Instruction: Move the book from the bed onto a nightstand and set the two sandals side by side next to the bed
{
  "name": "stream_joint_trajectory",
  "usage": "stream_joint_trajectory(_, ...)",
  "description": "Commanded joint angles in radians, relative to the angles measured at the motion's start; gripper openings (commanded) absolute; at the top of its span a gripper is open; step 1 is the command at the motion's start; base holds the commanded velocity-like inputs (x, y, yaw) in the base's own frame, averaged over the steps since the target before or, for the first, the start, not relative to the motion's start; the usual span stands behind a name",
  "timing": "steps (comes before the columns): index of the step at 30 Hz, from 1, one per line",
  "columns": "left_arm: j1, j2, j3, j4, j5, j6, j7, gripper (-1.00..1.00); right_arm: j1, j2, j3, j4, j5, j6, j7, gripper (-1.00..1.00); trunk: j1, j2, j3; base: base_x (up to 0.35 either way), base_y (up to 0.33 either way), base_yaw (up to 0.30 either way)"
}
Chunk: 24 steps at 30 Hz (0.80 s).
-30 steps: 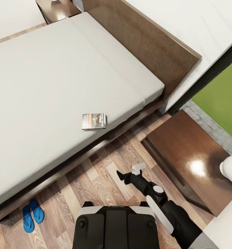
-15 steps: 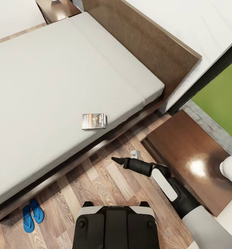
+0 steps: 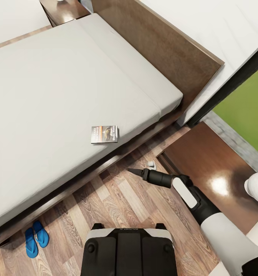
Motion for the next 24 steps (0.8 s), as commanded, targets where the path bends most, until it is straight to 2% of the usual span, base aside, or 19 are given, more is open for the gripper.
stream_joint_trajectory(1, 0.000, 0.001, -0.008, -0.001, 0.009, -0.003, 0.019, 1.00, -0.004, -0.002, 0.001, 0.016, -0.009, 0.010, 0.017, 1.00, 0.001, -0.001, -0.001, 0.000, 0.000, 0.000)
stream_joint_trajectory(4, 0.000, 0.001, -0.008, -0.004, 0.010, -0.003, 0.090, 1.00, -0.009, -0.004, -0.001, 0.054, -0.009, 0.017, 0.062, 1.00, 0.001, -0.001, -0.001, 0.000, 0.000, 0.000)
stream_joint_trajectory(8, 0.000, -0.001, -0.008, -0.005, 0.010, -0.003, 0.217, 1.00, -0.013, -0.005, -0.002, 0.088, -0.008, 0.021, 0.093, 1.00, 0.001, -0.001, -0.001, 0.000, 0.000, 0.000)
stream_joint_trajectory(9, 0.000, -0.001, -0.008, -0.005, 0.010, -0.003, 0.217, 1.00, -0.013, -0.005, -0.002, 0.088, -0.008, 0.021, 0.093, 1.00, 0.001, -0.001, -0.001, 0.000, 0.000, 0.000)
stream_joint_trajectory(12, 0.000, -0.001, -0.007, 0.000, 0.010, 0.002, 0.275, 1.00, -0.014, -0.005, -0.002, 0.104, -0.007, 0.021, 0.103, 1.00, 0.001, -0.001, -0.001, 0.000, 0.000, 0.000)
stream_joint_trajectory(16, 0.000, 0.000, -0.008, 0.005, 0.008, 0.016, 0.281, 1.00, -0.015, -0.006, -0.002, 0.118, -0.005, 0.022, 0.109, 1.00, 0.001, -0.001, -0.001, 0.000, 0.000, 0.000)
stream_joint_trajectory(19, 0.000, -0.001, -0.009, 0.019, 0.005, 0.055, 0.271, 1.00, -0.015, -0.006, -0.001, 0.125, -0.003, 0.020, 0.112, 1.00, 0.001, -0.001, -0.001, 0.000, 0.000, 0.000)
stream_joint_trajectory(24, 0.000, 0.001, -0.010, 0.060, 0.006, 0.112, 0.219, 1.00, -0.014, -0.006, 0.000, 0.131, -0.001, 0.017, 0.113, 1.00, 0.001, -0.001, -0.001, 0.000, 0.000, 0.000)
